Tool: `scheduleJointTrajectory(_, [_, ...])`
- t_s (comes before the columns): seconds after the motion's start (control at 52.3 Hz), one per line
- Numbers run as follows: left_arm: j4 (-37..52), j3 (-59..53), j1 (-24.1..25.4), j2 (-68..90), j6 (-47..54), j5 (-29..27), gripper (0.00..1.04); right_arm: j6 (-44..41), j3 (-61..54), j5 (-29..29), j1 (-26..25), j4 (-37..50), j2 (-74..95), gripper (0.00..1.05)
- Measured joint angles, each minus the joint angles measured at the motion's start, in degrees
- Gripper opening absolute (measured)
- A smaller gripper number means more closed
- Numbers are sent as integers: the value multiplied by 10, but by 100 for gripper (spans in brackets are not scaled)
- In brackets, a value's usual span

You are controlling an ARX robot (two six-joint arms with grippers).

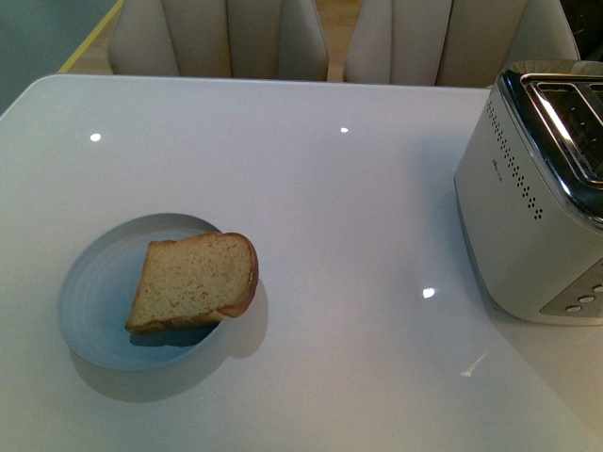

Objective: Left arm holds plate, right arm toasts bread

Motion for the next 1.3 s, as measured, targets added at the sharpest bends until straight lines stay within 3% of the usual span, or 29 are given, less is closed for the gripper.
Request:
scheduleJointTrajectory(0.802, [-4,2,-2,2,-2,-5,97,0,0,0,0,0,0,96])
scheduleJointTrajectory(0.86, [-105,42,-20,51,-59,-67,97,0,0,0,0,0,0,96])
scheduleJointTrajectory(0.974, [-205,87,-25,137,-137,-90,97,0,0,0,0,0,0,96])
scheduleJointTrajectory(1.127, [-171,103,-16,187,-162,-68,97,0,0,0,0,0,0,96])
scheduleJointTrajectory(1.299, [-30,109,35,314,-143,-12,97,0,0,0,0,0,0,96])
